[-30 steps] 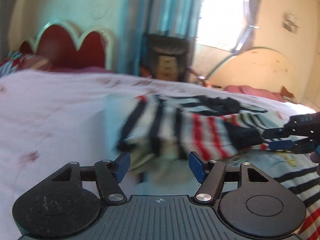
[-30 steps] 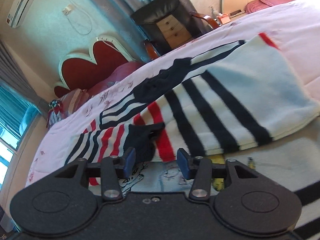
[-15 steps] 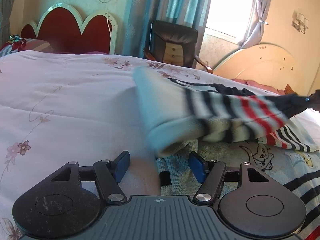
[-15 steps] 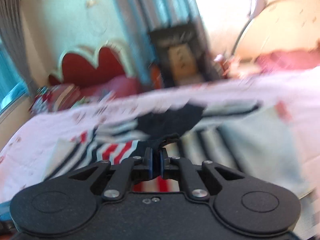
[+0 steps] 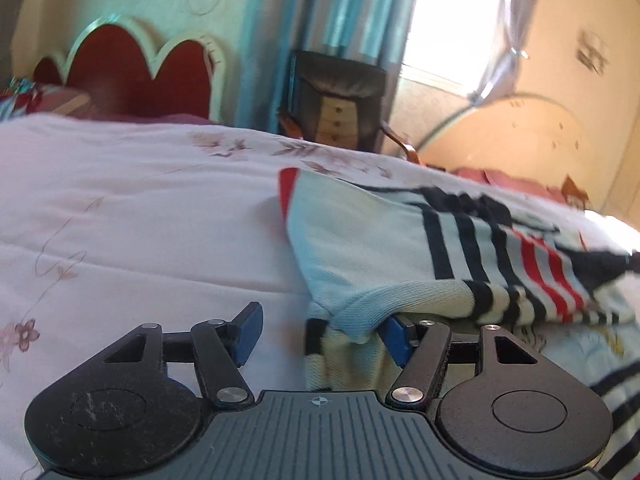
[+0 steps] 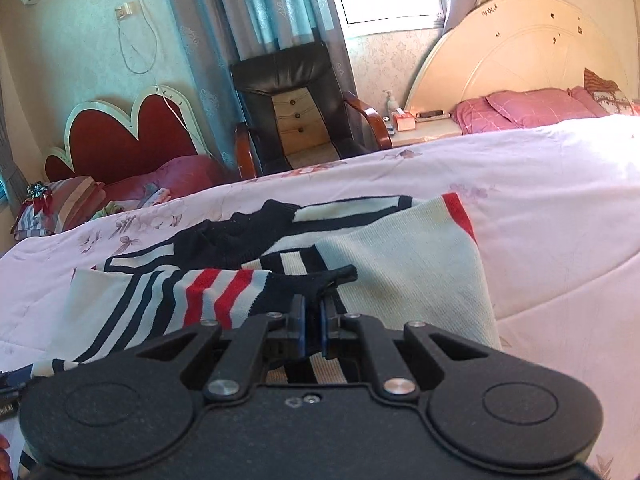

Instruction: Fold small clothes

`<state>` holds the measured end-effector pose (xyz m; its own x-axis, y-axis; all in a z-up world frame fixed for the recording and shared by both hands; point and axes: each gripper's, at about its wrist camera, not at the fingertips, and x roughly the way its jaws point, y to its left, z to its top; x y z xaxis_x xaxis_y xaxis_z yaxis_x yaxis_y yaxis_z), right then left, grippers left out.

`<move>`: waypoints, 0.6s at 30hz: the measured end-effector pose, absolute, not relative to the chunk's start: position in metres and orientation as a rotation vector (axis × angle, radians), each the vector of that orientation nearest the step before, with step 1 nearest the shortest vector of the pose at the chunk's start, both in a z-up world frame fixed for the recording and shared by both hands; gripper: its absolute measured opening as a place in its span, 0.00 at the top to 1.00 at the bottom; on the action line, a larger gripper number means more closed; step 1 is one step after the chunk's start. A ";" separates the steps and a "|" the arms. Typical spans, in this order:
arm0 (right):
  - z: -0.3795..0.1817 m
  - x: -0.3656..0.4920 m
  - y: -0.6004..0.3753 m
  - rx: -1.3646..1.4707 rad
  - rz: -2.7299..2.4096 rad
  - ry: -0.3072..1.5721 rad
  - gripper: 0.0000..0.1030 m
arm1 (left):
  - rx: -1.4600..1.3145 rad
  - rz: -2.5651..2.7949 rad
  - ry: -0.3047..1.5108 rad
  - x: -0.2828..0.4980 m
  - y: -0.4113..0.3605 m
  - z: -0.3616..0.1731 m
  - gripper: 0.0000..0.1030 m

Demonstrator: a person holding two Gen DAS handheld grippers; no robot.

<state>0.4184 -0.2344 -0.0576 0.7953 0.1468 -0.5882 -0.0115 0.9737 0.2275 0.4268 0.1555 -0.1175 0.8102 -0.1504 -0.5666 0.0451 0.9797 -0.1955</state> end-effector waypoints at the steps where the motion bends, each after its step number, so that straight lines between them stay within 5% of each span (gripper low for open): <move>1: -0.057 0.418 -0.235 0.218 0.090 0.646 0.93 | -0.189 -0.104 0.624 0.428 0.159 -0.119 0.38; 18: -0.091 0.419 -0.244 0.208 0.035 0.738 0.90 | -0.047 -0.143 0.691 0.436 0.150 -0.123 0.38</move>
